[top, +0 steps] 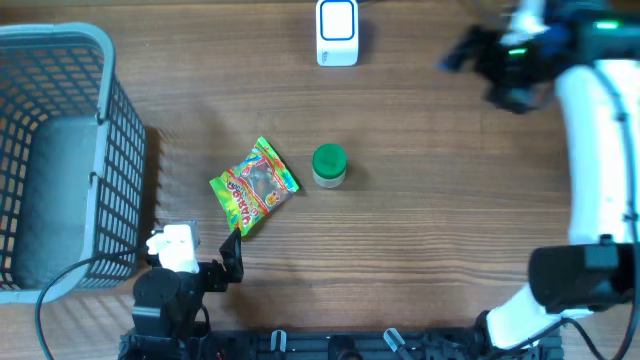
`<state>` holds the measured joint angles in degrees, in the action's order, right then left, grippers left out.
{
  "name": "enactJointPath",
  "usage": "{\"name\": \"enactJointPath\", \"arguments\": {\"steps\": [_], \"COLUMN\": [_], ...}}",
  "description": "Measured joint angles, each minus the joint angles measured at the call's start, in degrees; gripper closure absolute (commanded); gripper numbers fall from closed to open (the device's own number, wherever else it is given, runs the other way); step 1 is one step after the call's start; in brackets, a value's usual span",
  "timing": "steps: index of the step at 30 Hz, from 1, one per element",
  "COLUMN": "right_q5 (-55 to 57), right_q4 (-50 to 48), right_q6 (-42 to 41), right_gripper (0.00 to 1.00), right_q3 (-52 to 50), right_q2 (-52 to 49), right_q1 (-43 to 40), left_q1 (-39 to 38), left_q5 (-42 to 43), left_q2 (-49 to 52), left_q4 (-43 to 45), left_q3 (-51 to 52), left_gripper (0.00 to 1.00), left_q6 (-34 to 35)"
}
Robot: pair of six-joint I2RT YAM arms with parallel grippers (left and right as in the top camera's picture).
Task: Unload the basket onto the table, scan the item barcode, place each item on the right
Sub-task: 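Carry the toilet paper pack right and release it at the edge, then lower the right gripper over the green-capped jar and grasp it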
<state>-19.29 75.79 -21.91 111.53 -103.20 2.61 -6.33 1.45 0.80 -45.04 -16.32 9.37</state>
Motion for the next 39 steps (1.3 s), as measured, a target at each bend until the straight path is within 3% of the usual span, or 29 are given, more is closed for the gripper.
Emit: {"name": "enactJointPath", "arguments": {"steps": [3,9,16,23,32,39], "right_q5": [0.5,9.2,12.0,8.5,9.0,13.6], "right_q4": [-2.9,-11.2,-11.7,-12.9,-22.3,-27.7], "right_q6": [15.2,25.9,32.5,34.3,34.7,33.1], "right_gripper": [0.0,0.0,0.0,0.0,0.0,0.26], "right_q3": [-3.1,-7.0,-8.4,-10.4,-19.9,-21.0], "right_q2": [-1.8,-6.0,-17.6,-18.6,-19.3,-19.5], "right_q1": [15.5,27.9,30.9,31.4,32.0,34.5], "left_q1": [0.0,0.0,0.0,0.0,0.0,0.0], "left_q5": [0.0,0.0,0.0,0.0,0.0,0.0], "left_q2": [0.0,0.0,0.0,0.0,0.0,0.0], "left_q4": [0.0,0.0,0.0,0.0,0.0,0.0], "left_q3": [0.0,0.0,0.0,0.0,0.0,0.0], "left_gripper": [0.0,0.0,0.0,0.0,0.0,0.0], "left_q6": [0.0,0.0,0.0,0.0,0.0,0.0]}}
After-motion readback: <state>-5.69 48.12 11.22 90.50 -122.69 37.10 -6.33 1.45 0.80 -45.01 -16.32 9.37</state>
